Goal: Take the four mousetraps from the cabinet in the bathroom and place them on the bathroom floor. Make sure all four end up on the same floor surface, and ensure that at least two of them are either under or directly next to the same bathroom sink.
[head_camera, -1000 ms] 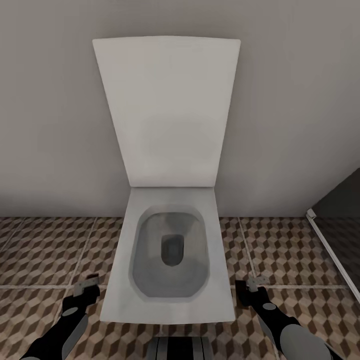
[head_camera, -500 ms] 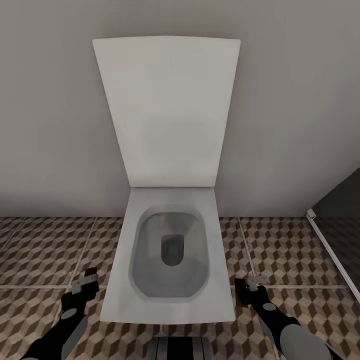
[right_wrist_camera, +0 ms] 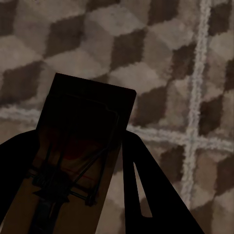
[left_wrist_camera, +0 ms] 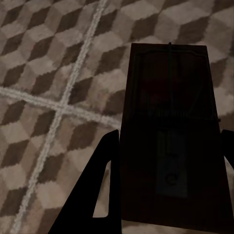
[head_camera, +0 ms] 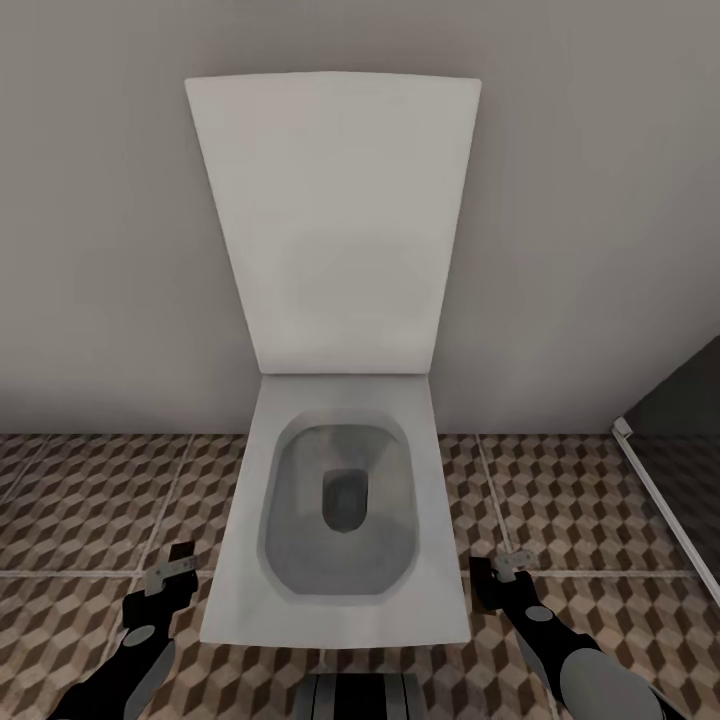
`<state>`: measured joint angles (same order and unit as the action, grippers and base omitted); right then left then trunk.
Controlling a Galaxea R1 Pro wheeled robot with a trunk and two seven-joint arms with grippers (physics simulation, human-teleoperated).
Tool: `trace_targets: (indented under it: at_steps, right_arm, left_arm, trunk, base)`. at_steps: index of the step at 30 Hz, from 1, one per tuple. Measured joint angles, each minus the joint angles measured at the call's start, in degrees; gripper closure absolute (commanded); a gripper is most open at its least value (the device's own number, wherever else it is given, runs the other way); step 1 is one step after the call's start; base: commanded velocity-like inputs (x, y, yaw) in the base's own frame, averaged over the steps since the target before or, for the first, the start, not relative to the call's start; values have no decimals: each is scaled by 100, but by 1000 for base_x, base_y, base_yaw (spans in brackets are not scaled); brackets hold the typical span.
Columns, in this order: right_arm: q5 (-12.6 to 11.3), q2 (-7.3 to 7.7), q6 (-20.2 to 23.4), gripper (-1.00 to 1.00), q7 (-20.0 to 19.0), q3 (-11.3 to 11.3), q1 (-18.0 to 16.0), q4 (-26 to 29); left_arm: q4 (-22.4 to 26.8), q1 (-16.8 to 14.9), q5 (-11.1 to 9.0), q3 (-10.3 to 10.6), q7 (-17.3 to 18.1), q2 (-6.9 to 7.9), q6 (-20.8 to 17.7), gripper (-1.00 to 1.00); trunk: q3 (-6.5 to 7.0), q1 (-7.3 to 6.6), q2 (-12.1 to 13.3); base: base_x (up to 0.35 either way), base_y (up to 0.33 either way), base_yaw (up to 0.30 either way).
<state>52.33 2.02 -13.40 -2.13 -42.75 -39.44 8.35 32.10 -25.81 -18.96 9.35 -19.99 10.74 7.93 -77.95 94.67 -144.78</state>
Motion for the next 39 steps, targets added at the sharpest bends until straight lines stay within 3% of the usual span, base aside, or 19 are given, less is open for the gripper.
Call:
trace_targets:
  at_steps: [11,32,39]
  right_arm:
    - [1,0,-3,100,0,0,0,0]
    - [-8,7,-10,100,0,-1,0,0]
    - [-30,9,-428,100,0,-7,5,-6]
  left_arm:
    - [-1,0,8,7,-14,-16,1,100]
    - [-1,0,7,9,-12,-34,-2,100]
    - [-5,0,8,-2,-9,12,75,100]
  trunk:
    - [-199,24,-12]
    - [-200,23,-12]
    - [-199,23,-12]
  base:
    - [0,0,0]
    - [0,0,0]
    - [0,0,0]
